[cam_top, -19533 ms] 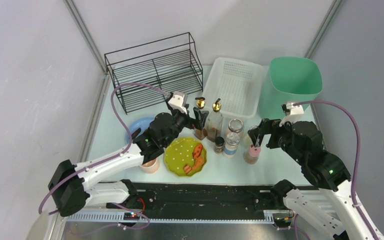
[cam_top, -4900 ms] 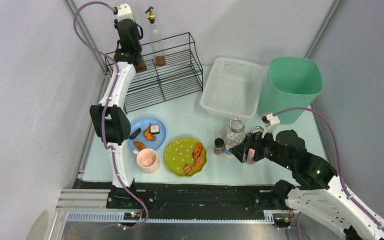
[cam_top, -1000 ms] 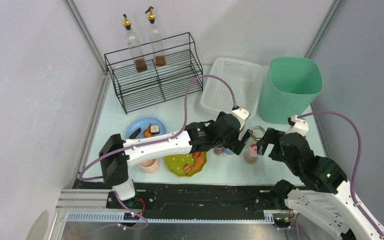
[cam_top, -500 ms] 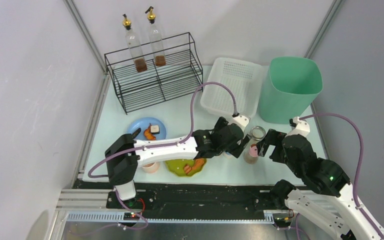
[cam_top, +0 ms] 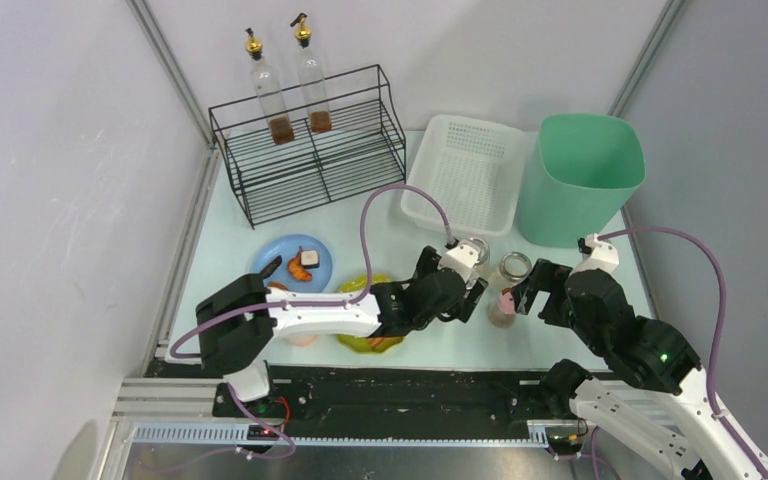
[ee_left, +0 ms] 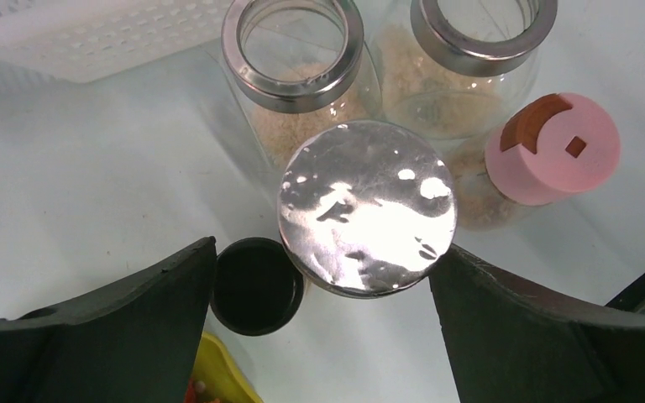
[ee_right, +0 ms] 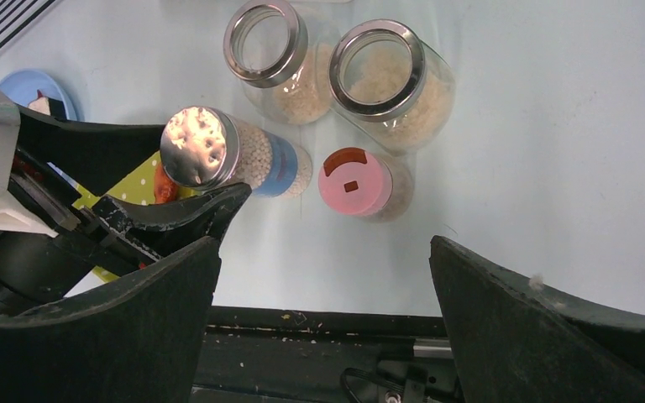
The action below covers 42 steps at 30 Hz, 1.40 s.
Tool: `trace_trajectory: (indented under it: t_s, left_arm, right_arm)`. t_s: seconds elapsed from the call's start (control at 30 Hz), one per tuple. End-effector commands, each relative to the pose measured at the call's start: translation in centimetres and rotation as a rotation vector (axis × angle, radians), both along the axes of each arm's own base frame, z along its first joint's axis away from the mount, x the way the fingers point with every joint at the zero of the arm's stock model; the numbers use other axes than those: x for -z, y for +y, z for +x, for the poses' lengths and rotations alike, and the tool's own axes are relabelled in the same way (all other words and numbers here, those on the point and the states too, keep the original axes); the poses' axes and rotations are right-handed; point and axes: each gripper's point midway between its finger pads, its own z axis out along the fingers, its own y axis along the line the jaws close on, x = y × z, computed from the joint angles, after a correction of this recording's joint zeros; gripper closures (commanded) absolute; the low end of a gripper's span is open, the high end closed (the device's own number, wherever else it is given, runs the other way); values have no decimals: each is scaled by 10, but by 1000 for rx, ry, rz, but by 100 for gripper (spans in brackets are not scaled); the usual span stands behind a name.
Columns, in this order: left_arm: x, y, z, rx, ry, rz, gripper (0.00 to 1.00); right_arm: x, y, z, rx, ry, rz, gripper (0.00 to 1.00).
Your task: Clear the kitchen counter
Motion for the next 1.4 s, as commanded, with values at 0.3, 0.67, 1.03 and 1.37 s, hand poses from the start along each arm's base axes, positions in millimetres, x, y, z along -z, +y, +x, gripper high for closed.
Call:
trace_trajectory:
  t_s: [0.3, 0.67, 1.03, 1.37]
  left_arm:
    - [-46, -22, 2, -28, -147, -181, 4]
    - [-35, -25, 2, -39, -146, -216, 4]
    - [-33, -19, 6, -72, -188, -287, 6]
    - [-30, -27, 7, -68, -209, -340, 8]
  right_arm:
    - [-13, 3, 1, 14, -21, 46, 0]
    - [-10, 2, -1, 18, -11, 56, 0]
    - [-8, 5, -2, 8, -1, 65, 0]
    - [-5, 8, -2, 1, 5, 77, 0]
